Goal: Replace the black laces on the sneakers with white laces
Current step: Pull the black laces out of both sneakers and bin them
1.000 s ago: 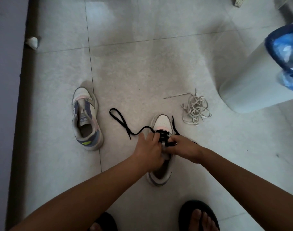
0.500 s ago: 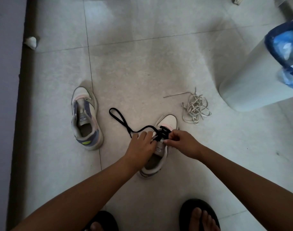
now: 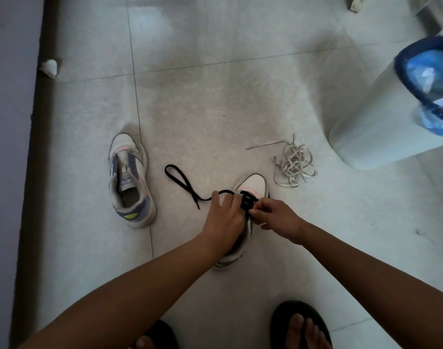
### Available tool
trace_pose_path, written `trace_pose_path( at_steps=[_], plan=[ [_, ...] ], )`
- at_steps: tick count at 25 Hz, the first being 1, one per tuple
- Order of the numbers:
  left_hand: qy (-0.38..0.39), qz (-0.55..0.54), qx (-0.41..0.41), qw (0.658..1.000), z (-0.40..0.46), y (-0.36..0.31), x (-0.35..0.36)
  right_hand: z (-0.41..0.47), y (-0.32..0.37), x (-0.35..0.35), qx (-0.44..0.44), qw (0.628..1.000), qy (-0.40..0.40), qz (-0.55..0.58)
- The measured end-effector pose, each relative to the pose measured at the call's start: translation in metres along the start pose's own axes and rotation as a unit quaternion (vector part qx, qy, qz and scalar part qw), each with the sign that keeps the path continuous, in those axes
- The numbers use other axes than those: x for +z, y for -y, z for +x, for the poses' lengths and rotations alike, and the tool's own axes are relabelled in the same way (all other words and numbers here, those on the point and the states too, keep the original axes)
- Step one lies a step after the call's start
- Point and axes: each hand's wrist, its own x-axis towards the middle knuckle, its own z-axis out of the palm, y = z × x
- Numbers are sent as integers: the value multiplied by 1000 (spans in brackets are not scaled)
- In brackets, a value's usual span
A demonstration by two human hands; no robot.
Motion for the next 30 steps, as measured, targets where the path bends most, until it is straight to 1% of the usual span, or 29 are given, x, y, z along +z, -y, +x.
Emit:
trace_pose_path(
  at_steps=[2, 4, 5, 6, 7, 8, 9, 10, 11, 12, 13, 14, 15, 16, 17, 18, 19, 20, 21, 22, 23, 24, 25, 26, 27, 28, 29, 30],
  plan=[
    [91, -65, -63, 992, 7, -3, 3, 0, 1, -1, -2, 1000, 2, -4],
    [123, -179, -103, 971, 11, -1, 6, -1, 2, -2, -2, 1000, 6, 5],
    [126, -251, -130, 951, 11, 3, 6, 0, 1, -3, 2, 1000, 11, 20],
    [126, -340, -163, 917, 12, 10, 4, 0, 1, -6, 12, 999, 12, 40],
    [132, -446, -193, 864, 11, 19, 1, 2, 0, -11, 28, 997, 3, 69],
    [139, -562, -212, 787, 7, 31, -1, 3, -1, -16, 50, 991, -16, 125],
    [135, -672, -224, 693, 2, 42, -4, 5, -3, -23, 80, 974, -41, 207],
    [133, -760, -240, 589, -6, 53, -7, 6, -5, -30, 111, 946, -60, 300],
    [143, -818, -260, 493, -14, 61, -7, 5, -7, -35, 132, 915, -63, 376],
    [163, -846, -281, 422, -21, 67, -7, 3, -9, -36, 145, 897, -52, 415],
    [193, -853, -293, 385, -27, 70, -5, 2, -10, -34, 152, 893, -31, 422],
    [231, -842, -305, 381, -30, 69, -2, 1, -11, -30, 156, 896, -11, 416],
    [264, -815, -316, 409, -28, 66, 1, 1, -11, -27, 156, 902, 8, 403],
    [286, -771, -318, 472, -24, 63, 2, 2, -9, -24, 158, 908, 27, 386],
    [297, -715, -307, 554, -18, 62, 1, 2, -5, -22, 162, 919, 48, 357],
    [285, -652, -288, 641, -11, 61, -1, 4, -1, -21, 165, 933, 65, 312],
    [248, -617, -265, 698, -4, 59, -2, 6, 2, -21, 160, 952, 71, 252],
    [200, -630, -250, 708, 2, 58, -2, 9, 4, -20, 144, 969, 62, 190],
    [152, -681, -255, 669, 6, 57, -3, 12, 6, -19, 117, 981, 35, 151],
    [105, -755, -283, 583, 7, 57, -4, 13, 8, -18, 85, 984, 0, 157],
    [68, -830, -316, 454, 7, 56, -3, 15, 8, -17, 63, 975, -34, 212],
    [59, -879, -334, 336, 6, 57, -3, 16, 7, -18, 56, 952, -49, 296],
    [79, -899, -338, 266, 2, 58, -2, 16, 5, -18, 59, 923, -40, 379],
    [136, -894, -335, 265, -3, 59, -1, 15, 2, -20, 75, 898, -19, 434],
    [210, -873, -319, 303, -8, 60, 0, 13, -2, -22, 99, 889, 9, 447],
    [272, -843, -297, 357, -11, 62, 0, 11, -6, -24, 126, 897, 40, 421],
    [305, -817, -277, 404, -12, 63, 0, 11, -8, -24, 147, 915, 71, 369],
    [305, -810, -262, 427, -12, 65, -1, 11, -9, -24, 157, 933, 95, 310]
  ],
)
